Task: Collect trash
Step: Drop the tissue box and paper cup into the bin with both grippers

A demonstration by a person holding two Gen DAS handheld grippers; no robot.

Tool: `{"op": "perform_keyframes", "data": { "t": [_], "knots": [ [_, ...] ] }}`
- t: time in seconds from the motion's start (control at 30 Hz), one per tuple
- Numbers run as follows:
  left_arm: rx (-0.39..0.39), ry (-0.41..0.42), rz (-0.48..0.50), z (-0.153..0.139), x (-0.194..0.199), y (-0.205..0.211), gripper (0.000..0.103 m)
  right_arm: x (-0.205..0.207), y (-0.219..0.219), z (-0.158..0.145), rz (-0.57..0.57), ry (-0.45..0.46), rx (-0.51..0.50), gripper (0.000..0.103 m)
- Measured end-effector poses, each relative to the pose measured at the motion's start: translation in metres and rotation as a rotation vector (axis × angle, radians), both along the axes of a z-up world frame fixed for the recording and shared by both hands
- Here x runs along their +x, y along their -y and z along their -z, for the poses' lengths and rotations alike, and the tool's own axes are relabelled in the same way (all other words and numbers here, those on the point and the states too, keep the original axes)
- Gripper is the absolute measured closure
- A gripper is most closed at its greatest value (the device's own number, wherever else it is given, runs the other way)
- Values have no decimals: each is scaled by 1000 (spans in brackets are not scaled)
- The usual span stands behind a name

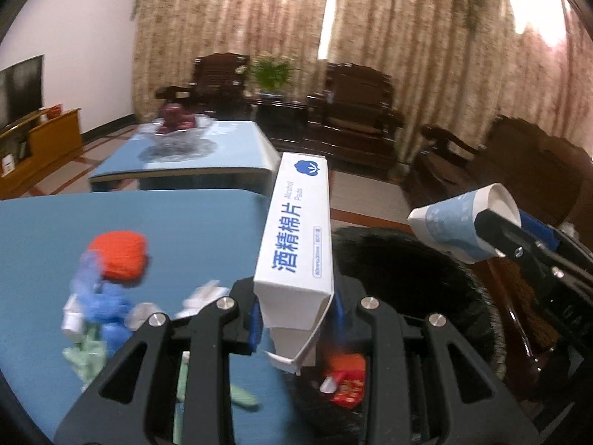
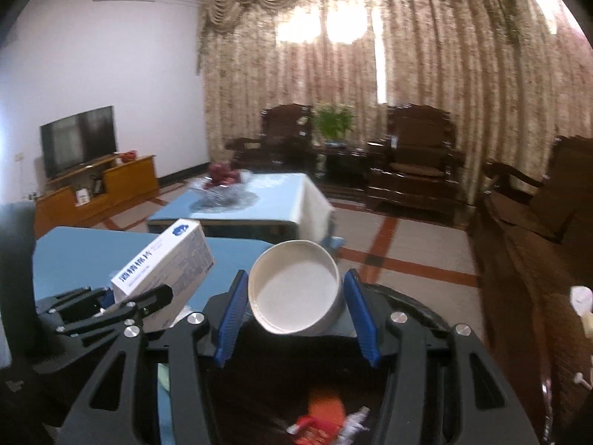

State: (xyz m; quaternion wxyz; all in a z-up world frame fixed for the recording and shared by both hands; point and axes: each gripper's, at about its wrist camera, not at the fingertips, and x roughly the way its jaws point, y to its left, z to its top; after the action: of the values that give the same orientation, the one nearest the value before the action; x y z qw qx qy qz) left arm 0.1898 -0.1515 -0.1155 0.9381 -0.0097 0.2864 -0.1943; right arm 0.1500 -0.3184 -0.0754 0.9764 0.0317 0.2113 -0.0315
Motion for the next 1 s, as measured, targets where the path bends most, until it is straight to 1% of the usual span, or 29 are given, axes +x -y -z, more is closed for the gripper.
{"op": "perform_keyframes", "data": {
  "t": [0.13, 0.23, 0.3, 0.33, 0.37, 0.4, 0.47, 0.5, 0.57, 0.7, 0.8, 0.93, 1.0],
  "knots": [
    [4, -13, 56, 9, 3, 29, 75, -2, 29, 10, 57, -31, -2, 50],
    [-11, -43, 109, 16, 9, 47, 72, 1, 49, 16, 88, -52, 11, 50],
    [-19, -48, 127, 18, 11, 54, 65, 0, 57, 20, 111, -60, 11, 49],
    [-24, -55, 139, 19, 14, 57, 54, 1, 63, 21, 119, -67, 12, 49],
    [-28, -57, 140, 19, 16, 57, 44, 1, 68, 24, 134, -76, 14, 46],
    [-35, -50, 137, 18, 15, 55, 41, 2, 70, 25, 150, -81, 14, 33],
    [-35, -41, 129, 17, 15, 49, 38, -1, 72, 27, 180, -81, 14, 19],
    [-35, -40, 123, 16, 15, 45, 37, -2, 71, 27, 190, -75, 13, 12],
    [-36, -33, 91, 15, 15, 31, 34, -3, 69, 27, 202, -65, 12, 5],
    [-20, 1, 20, 9, 10, -3, 28, -2, 53, 24, 169, -48, 25, 5],
    [0, 22, -38, 6, -1, -31, 28, -2, 32, 27, 124, -32, 36, 5],
    [47, 48, -159, 10, -18, -86, 28, 5, -7, 27, 38, -16, 58, 5],
    [78, 47, -216, 16, -27, -115, 28, 6, -25, 28, -1, -14, 66, 5]
  ]
}}
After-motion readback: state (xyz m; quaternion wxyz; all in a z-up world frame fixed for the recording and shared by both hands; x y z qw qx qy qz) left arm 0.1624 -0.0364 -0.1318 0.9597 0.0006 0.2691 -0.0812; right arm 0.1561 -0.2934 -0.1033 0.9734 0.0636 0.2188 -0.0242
